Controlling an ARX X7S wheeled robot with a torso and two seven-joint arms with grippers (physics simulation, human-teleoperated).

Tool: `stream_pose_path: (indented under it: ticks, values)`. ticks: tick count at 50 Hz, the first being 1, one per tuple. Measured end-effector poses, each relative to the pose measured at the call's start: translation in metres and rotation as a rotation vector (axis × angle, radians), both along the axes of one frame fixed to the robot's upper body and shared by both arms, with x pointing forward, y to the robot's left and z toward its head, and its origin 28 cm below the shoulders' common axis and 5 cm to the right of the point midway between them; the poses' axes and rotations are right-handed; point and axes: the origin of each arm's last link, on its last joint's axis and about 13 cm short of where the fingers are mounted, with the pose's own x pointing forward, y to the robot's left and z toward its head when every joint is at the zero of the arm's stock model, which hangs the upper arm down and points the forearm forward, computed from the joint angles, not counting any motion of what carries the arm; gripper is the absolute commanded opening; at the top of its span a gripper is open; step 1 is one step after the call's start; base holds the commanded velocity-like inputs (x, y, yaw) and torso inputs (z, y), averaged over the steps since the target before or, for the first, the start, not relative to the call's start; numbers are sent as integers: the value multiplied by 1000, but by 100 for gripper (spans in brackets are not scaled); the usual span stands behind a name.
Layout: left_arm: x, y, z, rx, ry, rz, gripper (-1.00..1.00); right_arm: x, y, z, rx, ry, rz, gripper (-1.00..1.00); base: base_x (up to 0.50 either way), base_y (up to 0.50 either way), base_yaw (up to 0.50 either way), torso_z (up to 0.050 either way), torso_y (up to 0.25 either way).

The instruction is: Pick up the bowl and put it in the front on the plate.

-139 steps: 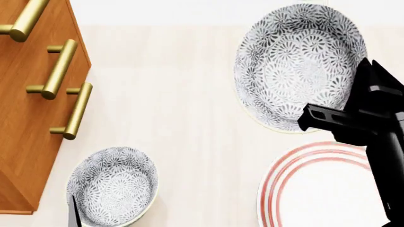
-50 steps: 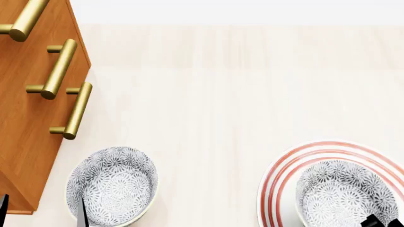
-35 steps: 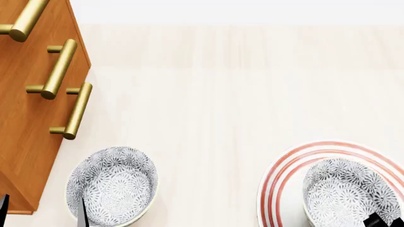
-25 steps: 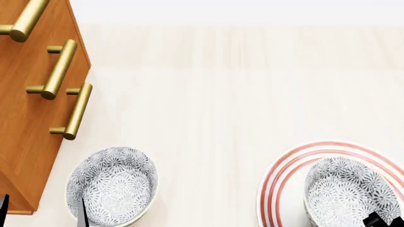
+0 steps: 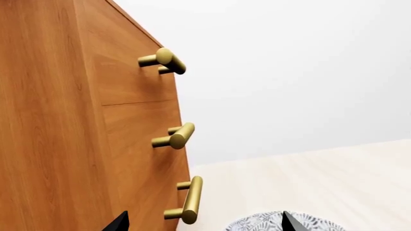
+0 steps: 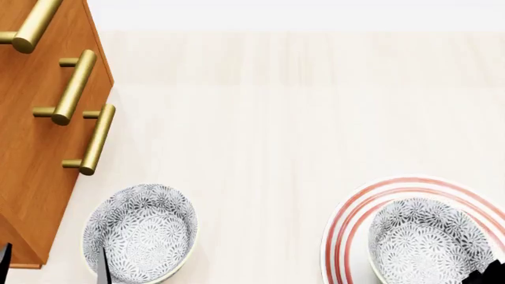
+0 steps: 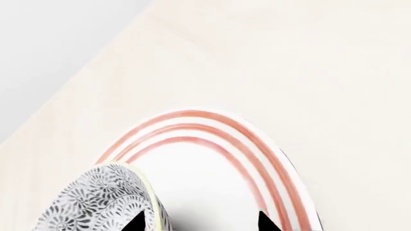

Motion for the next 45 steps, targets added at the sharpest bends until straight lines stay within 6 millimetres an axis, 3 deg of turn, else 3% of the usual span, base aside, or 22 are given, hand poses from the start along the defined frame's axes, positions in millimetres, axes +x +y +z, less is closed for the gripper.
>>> stream_pose_path:
  ticks: [16,24,33,45]
  values:
    - [-1,-1,1,1,-2,-6,100,-7,-14,34,-83,-71,-118,100,0,0,0,0,0]
    - [-3,0,8,-11,-21,-9,100,-13,-11,47,-130,-147,-149,100,0,0,0,0,0]
    - [-5,5,21,-27,-52,2,100,-19,1,45,-298,-266,-169,100,0,0,0,0,0]
    - [-15,34,25,62,-79,82,100,-22,17,22,-566,-451,-225,100,0,0,0,0,0]
